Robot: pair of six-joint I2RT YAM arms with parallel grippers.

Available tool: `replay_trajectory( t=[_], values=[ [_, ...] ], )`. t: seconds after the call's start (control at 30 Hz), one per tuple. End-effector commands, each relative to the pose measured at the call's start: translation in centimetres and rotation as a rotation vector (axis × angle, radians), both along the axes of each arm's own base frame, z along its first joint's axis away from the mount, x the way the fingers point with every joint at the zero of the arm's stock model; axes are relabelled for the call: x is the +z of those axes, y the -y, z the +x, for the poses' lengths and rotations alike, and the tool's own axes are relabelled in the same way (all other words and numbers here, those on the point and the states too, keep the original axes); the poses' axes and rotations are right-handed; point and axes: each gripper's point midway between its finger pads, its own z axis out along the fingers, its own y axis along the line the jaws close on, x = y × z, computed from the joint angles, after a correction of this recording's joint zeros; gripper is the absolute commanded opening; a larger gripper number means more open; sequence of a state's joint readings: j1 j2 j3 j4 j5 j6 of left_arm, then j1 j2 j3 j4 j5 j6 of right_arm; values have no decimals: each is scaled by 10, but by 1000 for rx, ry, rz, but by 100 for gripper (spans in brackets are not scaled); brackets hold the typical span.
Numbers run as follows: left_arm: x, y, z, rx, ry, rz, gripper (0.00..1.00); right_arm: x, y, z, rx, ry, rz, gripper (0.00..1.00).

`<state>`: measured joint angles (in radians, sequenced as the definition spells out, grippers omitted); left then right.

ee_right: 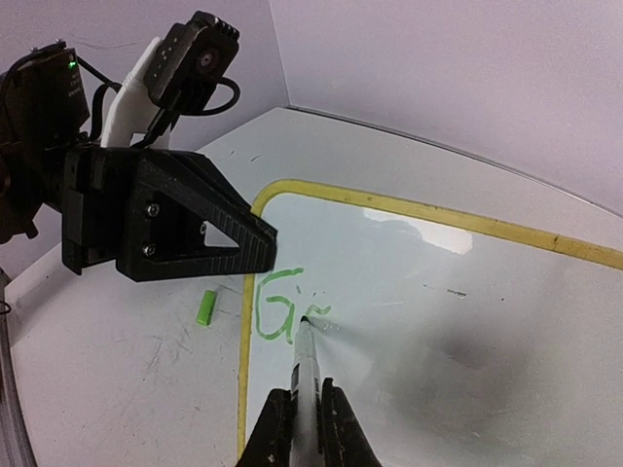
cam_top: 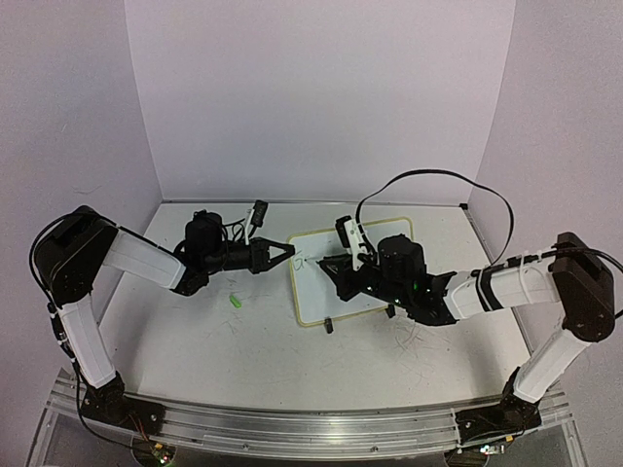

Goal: Write a sentence on the whiteboard

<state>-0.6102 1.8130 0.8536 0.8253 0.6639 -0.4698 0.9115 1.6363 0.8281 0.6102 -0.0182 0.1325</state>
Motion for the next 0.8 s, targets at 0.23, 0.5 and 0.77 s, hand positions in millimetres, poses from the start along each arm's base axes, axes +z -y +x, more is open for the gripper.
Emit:
replay_trajectory(
  t=[0.23,0.5,0.77],
  values=[
    [33,2,2,-4,79,-33,0,-9,6,-3,-15,-17,-23,0],
    [32,1,2,-4,77,-31,0,-10,13,0,-49,-12,-40,0],
    [30,0,2,0,75,-26,0,-10,16,1,-66,-3,-52,0]
  ],
)
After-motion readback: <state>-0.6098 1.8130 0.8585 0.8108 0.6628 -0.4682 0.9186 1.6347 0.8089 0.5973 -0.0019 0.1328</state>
